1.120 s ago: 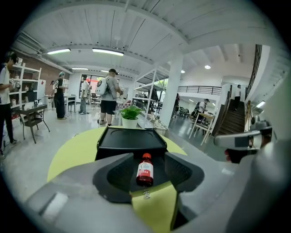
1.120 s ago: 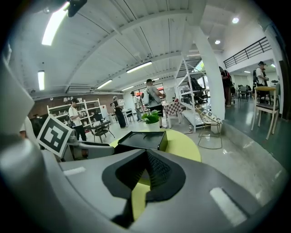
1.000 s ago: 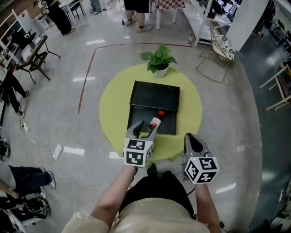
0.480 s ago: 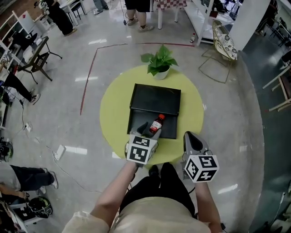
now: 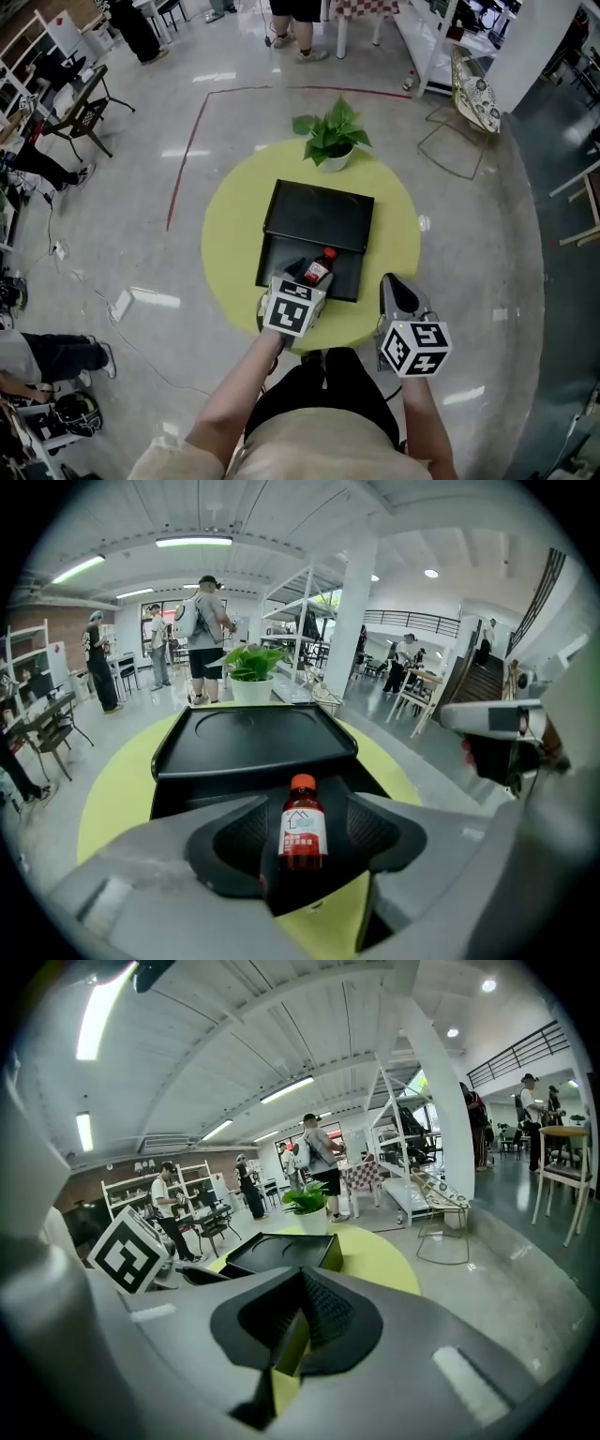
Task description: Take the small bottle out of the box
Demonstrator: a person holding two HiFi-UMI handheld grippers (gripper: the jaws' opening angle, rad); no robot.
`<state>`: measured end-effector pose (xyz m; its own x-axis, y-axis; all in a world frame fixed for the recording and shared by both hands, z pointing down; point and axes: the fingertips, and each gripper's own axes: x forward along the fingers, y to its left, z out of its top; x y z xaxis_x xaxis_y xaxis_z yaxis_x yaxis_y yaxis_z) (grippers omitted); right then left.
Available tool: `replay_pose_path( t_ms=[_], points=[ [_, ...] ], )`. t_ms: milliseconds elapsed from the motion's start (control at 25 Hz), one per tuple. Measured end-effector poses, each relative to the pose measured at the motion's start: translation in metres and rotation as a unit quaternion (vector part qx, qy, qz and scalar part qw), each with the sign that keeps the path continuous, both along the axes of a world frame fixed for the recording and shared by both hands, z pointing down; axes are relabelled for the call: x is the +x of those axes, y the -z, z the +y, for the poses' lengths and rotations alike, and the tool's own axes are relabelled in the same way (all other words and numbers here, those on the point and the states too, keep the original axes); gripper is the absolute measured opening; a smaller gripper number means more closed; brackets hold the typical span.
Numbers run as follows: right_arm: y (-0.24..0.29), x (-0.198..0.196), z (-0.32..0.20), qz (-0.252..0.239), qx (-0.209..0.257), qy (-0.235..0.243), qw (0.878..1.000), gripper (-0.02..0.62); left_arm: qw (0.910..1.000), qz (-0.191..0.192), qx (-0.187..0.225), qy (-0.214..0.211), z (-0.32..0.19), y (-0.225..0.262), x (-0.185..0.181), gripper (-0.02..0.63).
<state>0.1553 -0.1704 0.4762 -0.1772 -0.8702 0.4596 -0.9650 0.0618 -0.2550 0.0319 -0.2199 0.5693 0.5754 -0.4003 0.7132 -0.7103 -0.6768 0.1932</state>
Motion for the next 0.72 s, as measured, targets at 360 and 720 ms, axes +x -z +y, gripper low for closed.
replay_pose_path(
  t_ms=[360, 720],
  points=[
    [-0.012, 0.011, -0.021, -0.013, -0.012, 0.019, 1.0, 0.002, 0.9987, -0.038, -0.026, -0.019, -0.006, -0.021, 0.013, 0.278],
    [-0.02, 0.016, -0.036, -0.022, -0.017, 0.033, 0.999, 0.002, 0.9953, -0.081, -0.045, -0.028, -0.008, -0.042, 0.013, 0.278]
  ],
)
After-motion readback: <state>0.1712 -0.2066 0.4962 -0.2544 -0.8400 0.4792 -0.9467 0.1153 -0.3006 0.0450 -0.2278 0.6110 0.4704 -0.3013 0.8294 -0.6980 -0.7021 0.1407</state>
